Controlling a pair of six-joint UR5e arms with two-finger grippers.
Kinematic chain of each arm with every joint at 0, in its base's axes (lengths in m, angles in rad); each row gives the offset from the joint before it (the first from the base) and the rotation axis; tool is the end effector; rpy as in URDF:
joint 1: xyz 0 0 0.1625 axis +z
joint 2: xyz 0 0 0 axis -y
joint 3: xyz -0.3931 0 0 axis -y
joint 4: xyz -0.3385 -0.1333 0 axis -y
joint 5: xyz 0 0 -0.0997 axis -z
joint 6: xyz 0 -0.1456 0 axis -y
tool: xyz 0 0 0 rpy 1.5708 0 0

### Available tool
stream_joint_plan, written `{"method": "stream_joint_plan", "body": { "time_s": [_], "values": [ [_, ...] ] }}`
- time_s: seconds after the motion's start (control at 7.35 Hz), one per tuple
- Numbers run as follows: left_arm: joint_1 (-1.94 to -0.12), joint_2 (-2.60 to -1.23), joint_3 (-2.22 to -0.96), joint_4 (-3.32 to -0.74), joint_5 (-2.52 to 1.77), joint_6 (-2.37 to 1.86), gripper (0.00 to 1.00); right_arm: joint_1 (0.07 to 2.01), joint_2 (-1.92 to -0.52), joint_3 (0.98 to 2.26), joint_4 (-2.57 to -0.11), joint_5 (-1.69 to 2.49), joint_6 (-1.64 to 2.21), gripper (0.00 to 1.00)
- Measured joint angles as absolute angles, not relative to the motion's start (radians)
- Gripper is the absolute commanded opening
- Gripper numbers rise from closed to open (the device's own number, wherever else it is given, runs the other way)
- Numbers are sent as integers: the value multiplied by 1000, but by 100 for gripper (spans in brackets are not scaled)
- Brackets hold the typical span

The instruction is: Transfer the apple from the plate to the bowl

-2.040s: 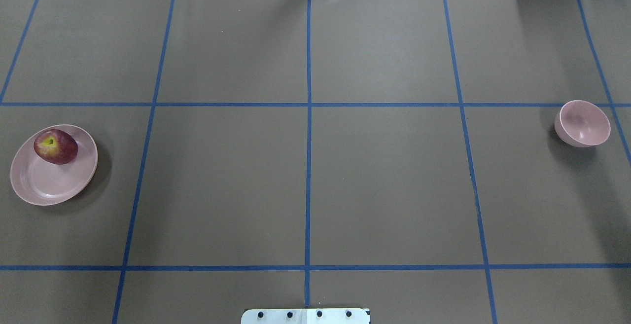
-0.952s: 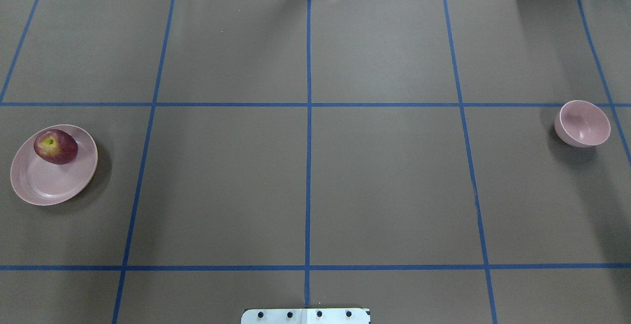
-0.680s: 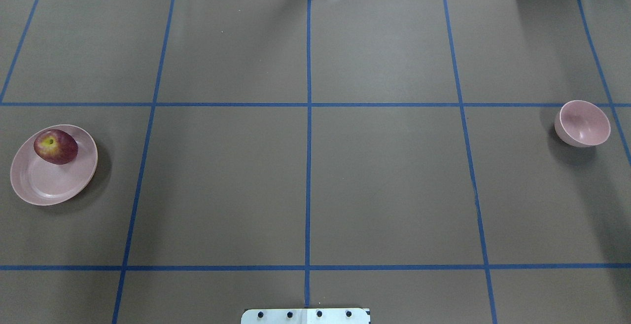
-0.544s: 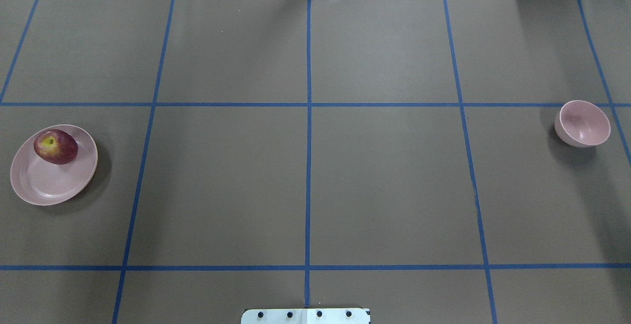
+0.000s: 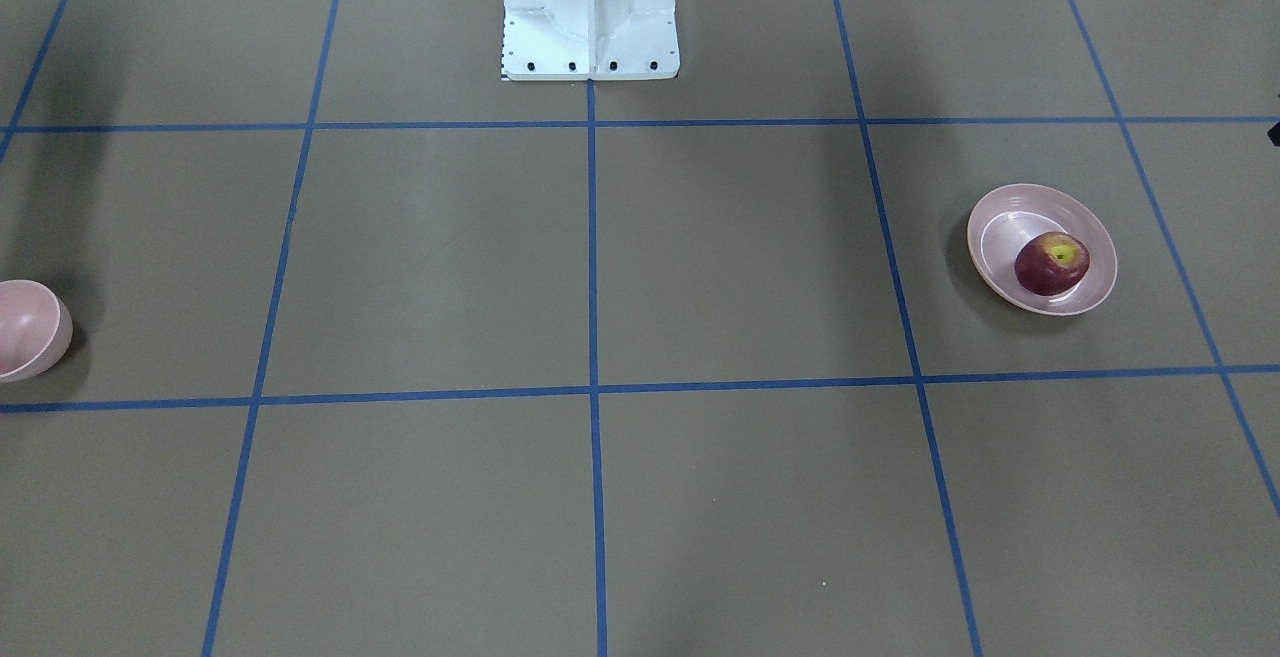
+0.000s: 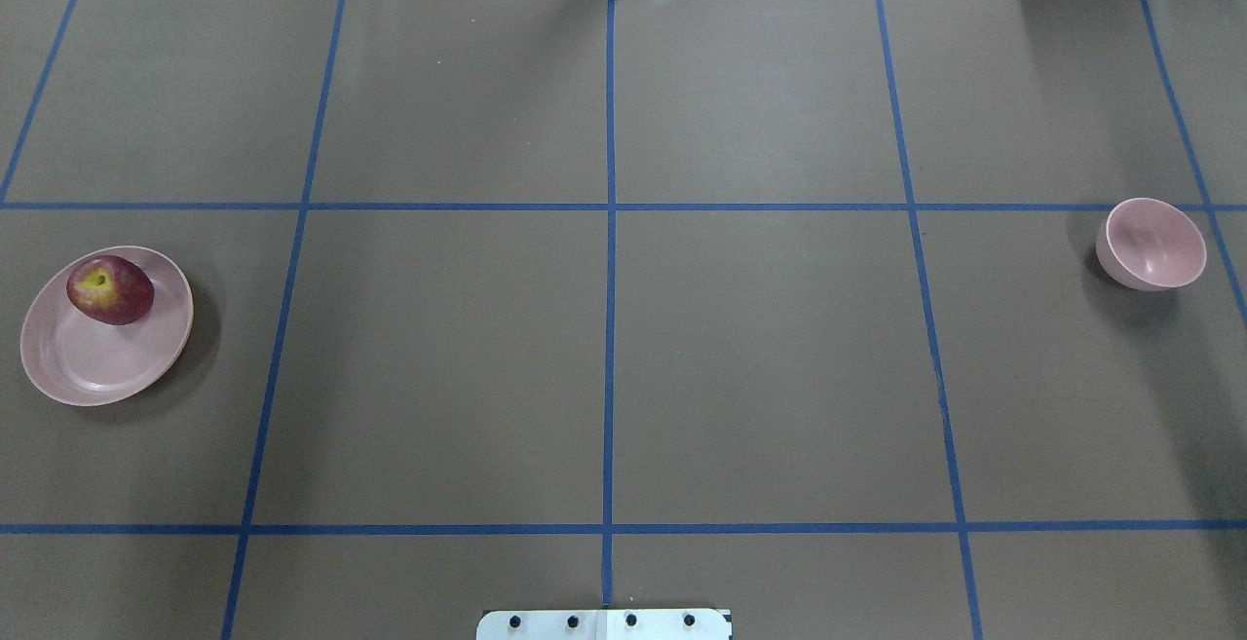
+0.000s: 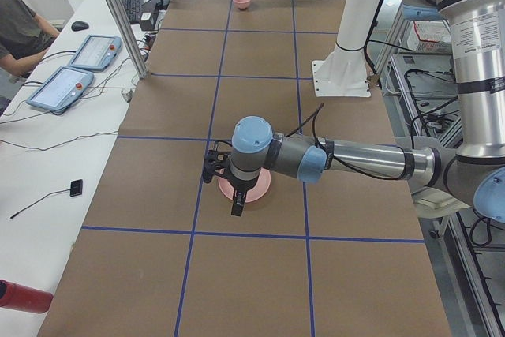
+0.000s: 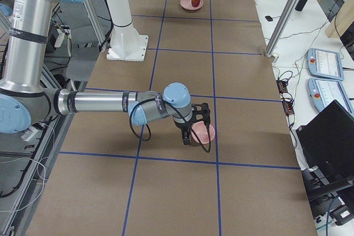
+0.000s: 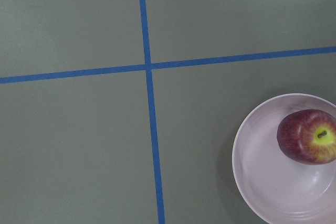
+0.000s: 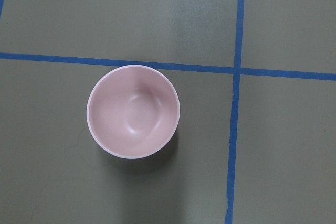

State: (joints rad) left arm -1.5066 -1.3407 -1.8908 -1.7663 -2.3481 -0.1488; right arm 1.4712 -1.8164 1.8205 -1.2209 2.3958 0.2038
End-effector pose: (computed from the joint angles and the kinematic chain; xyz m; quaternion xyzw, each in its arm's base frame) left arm -0.0072 -0.3736 0.5864 0.0910 0.3870 0.0151 0.9175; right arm -0.0106 -0.3715 0.6005 0.0998 -0.4145 -0.0235 0.9043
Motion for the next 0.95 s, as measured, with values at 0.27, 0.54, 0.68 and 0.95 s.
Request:
{"method": "stream_joint_plan", "body": {
  "time_s": [0.27,0.54,0.68,0.95],
  "values": [
    [-1506,-1341,-1891,-1766,-2349,-149,98,1450,-1820,1772,-1173,2389,211,100],
    [-1506,-1341,-1890,-1767,-2370,-150,98,1395,-1785,1739,-1165,2377,243,99],
    [-1506,-1341,-1889,-1767,-2378,-150,98,1353,-1715,1680,-1163,2364,309,99],
    [-1506,-1341,-1888,-1766,-2383,-150,98,1290,-1608,1536,-1116,2348,394,100]
  ]
}}
